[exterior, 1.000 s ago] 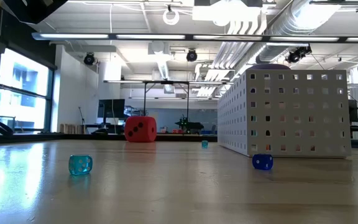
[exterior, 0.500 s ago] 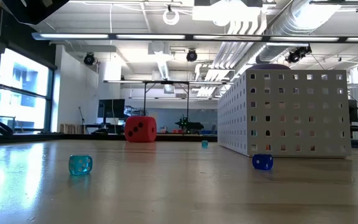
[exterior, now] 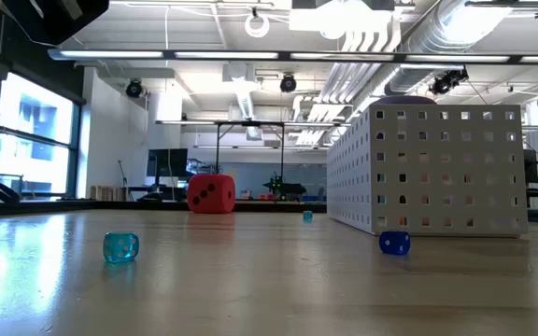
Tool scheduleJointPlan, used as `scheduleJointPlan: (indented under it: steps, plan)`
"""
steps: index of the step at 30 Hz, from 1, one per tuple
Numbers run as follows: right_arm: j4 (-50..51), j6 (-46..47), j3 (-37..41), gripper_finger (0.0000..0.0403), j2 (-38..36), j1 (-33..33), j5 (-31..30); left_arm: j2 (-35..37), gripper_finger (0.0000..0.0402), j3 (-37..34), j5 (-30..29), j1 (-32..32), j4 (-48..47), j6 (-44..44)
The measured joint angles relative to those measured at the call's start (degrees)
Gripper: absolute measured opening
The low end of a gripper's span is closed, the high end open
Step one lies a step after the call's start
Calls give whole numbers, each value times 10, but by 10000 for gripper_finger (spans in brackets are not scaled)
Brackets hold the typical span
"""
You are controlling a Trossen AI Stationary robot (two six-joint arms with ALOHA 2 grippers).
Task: Pick & Place Dice
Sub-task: Put the black die into the white bin
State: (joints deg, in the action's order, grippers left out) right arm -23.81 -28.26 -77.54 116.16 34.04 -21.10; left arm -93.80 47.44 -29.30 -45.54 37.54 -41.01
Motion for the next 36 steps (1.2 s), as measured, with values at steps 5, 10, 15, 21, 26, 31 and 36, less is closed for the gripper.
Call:
scheduleJointPlan:
  steps: [5,10,15,21,26,31,36]
  plan:
    - [0,-5,0,70,0,0,1,0,56,0,0,0,0,-1]
    - [0,-9,0,44,0,0,2,0,56,0,1,0,1,-4]
    - [0,-8,0,55,0,0,2,0,56,0,1,0,1,-3]
    - [2,-20,0,44,0,3,-3,0,56,0,2,0,-2,4]
    - [2,-22,0,44,0,3,-2,0,77,0,2,0,-2,33]
    - [4,-30,0,44,0,9,16,0,128,1,2,-1,-1,35]
    - [2,-33,0,43,0,12,5,1,178,2,5,-1,-2,35]
